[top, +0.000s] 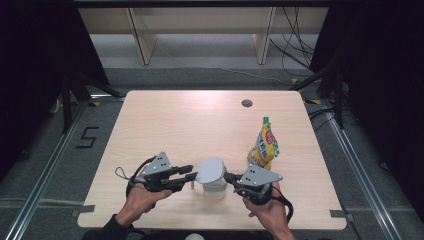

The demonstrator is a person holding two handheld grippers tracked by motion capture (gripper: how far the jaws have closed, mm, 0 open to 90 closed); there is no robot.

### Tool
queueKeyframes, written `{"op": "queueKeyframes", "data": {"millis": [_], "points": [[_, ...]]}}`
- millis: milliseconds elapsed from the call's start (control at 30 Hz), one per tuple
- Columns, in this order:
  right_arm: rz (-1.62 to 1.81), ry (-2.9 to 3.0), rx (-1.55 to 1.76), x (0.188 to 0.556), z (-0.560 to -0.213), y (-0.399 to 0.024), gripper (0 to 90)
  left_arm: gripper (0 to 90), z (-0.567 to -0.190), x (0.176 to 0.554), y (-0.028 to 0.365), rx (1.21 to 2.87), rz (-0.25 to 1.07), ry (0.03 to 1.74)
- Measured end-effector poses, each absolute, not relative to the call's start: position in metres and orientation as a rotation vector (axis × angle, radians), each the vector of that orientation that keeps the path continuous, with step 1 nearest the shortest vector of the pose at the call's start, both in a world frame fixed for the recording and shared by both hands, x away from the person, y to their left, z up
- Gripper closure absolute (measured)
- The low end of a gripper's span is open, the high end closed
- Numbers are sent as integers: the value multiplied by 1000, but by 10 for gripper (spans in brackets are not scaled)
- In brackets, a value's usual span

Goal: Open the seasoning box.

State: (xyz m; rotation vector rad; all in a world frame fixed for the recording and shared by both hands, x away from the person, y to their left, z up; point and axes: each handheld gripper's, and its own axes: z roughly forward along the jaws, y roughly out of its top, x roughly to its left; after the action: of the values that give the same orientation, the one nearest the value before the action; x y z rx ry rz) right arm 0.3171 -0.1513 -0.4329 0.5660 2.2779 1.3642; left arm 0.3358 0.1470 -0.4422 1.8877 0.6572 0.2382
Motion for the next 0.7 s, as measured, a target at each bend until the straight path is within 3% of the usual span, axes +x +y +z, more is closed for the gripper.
{"op": "queueKeyframes", "data": {"millis": [167, 433, 700], "points": [[1381, 2276, 548, 318, -429, -146, 900, 463, -458, 318, 165, 1931, 226, 690], [1395, 2259, 533, 318, -424, -137, 900, 351, -476, 301, 179, 1970, 236, 738], [1397, 2264, 496, 318, -419, -127, 900, 316, -485, 291, 190, 1974, 248, 805]]}}
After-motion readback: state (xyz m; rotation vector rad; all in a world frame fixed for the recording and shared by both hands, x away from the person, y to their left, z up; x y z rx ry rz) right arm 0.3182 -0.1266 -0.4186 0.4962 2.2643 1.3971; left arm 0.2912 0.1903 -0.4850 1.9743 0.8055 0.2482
